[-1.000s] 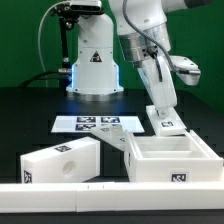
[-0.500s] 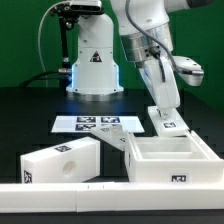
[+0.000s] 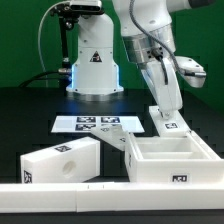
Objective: Assemble cabinet
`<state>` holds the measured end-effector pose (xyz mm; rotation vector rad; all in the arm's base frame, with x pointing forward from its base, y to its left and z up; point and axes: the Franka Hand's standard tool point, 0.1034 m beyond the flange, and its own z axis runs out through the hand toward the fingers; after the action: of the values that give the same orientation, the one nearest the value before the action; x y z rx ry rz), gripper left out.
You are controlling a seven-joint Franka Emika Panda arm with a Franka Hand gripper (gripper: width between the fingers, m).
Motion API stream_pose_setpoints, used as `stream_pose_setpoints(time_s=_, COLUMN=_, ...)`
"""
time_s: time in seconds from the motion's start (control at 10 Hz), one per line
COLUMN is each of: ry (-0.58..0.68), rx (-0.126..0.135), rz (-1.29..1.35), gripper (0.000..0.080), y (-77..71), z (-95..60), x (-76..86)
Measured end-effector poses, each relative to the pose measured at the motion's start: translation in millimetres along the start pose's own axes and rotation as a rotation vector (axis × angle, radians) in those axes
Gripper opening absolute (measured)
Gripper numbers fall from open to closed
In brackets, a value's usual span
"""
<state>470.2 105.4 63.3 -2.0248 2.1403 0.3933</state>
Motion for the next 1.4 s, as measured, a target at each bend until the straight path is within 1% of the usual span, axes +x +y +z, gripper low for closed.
stream_pose_setpoints(time_s=0.3, ry=0.0, rx=-0.001, rz=0.0, gripper=0.0067, y=0.1, z=0.1, x=0.0)
stream_pose_setpoints(time_s=0.4, ry=-0.015, rx=-0.022, rz=0.005, gripper=0.0067, y=-0.5, z=-1.7, x=-3.2)
stream_pose_setpoints(time_s=0.5, ry=-0.027, rx=-0.035, rz=0.009, gripper=0.0067, y=-2.2, z=-3.0, x=-5.6)
stream_pose_setpoints(time_s=0.8, ry=-0.042, rx=-0.055, rz=0.023, gripper=0.0067, y=-2.1, z=-4.5, x=-7.0)
stream_pose_setpoints(time_s=0.9, ry=-0.042, rx=-0.053, rz=0.035, gripper=0.0067, y=-0.9, z=-4.2, x=-4.5)
stream_pose_setpoints(time_s=1.0, ry=-0.039, rx=-0.013, rz=0.069, gripper=0.0067, y=0.5, z=-3.9, x=3.1)
stream_pose_setpoints(time_s=1.1, ry=-0.037, rx=0.015, rz=0.101, gripper=0.0067, y=5.0, z=-3.2, x=11.1)
stream_pose_setpoints(time_s=1.2, ry=-0.037, rx=0.022, rz=0.108, gripper=0.0067, y=5.8, z=-2.9, x=13.7)
stream_pose_setpoints(time_s=1.4, ry=-0.052, rx=0.028, rz=0.128, gripper=0.0067, y=2.9, z=-6.2, x=20.2)
